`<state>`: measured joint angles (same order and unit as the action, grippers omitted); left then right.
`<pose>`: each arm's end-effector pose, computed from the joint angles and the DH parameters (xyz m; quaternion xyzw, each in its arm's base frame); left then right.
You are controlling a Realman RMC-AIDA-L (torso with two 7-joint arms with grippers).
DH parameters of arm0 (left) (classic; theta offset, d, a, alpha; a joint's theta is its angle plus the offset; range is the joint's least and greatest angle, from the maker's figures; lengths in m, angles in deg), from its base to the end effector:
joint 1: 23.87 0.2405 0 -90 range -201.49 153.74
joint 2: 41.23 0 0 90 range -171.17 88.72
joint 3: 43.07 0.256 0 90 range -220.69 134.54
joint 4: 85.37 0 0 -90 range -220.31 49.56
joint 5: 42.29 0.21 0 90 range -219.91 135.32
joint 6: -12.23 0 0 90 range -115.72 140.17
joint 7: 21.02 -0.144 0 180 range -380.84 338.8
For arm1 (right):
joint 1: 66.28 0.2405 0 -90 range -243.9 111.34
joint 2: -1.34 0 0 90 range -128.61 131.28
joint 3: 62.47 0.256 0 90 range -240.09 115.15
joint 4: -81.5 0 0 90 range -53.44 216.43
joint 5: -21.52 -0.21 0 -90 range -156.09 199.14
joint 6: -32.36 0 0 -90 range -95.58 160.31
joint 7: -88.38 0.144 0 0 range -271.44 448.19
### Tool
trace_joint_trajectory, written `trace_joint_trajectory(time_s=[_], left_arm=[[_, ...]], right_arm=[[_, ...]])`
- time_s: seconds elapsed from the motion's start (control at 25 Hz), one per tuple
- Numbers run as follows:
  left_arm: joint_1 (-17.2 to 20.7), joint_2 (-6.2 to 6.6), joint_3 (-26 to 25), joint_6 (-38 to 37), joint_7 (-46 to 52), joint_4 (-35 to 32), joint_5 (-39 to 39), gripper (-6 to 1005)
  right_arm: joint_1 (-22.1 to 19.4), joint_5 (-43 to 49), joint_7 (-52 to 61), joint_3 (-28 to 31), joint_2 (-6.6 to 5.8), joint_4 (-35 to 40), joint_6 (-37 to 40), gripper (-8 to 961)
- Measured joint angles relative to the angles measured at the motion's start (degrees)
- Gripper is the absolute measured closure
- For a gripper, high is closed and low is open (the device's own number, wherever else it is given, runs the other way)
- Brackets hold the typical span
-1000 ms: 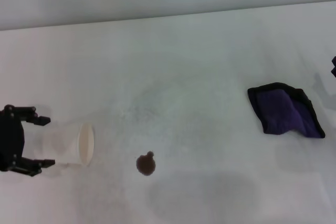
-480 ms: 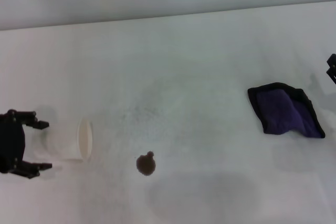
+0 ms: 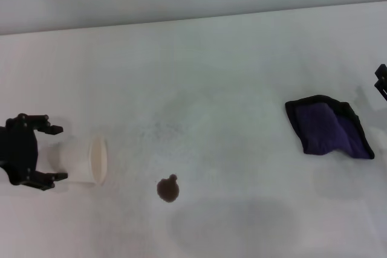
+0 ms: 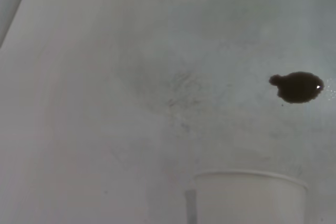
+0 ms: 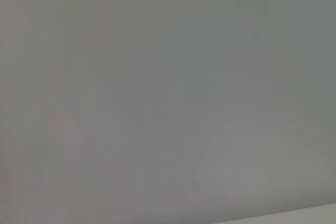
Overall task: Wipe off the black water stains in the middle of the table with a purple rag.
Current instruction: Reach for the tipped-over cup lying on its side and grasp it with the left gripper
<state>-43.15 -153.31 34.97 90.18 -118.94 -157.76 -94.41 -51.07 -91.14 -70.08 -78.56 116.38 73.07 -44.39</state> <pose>-0.2628 0.3264 0.0241 -0.9817 0.0628 0.1258 0.1285 0.3993 0.2425 0.0101 -0.6389 0.3426 0.3095 0.6153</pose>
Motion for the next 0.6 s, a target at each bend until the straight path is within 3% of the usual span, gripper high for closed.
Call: trace_joint_trajectory(time_s=[0.4,0.6], left_arm=[[-0.1,-2.45,0.5,-5.3,-2.8,5.9,-0.3,171],[-0.3,-3.08,0.3,-6.4,-2.9,6.5,-0.3,189]], right_arm=[[-0.2,0.0,0.0,0.1,-0.07,0.7,0.0,82],[0.1,0.0,0.0,0.3,-0.09,1.2,0.2,83]])
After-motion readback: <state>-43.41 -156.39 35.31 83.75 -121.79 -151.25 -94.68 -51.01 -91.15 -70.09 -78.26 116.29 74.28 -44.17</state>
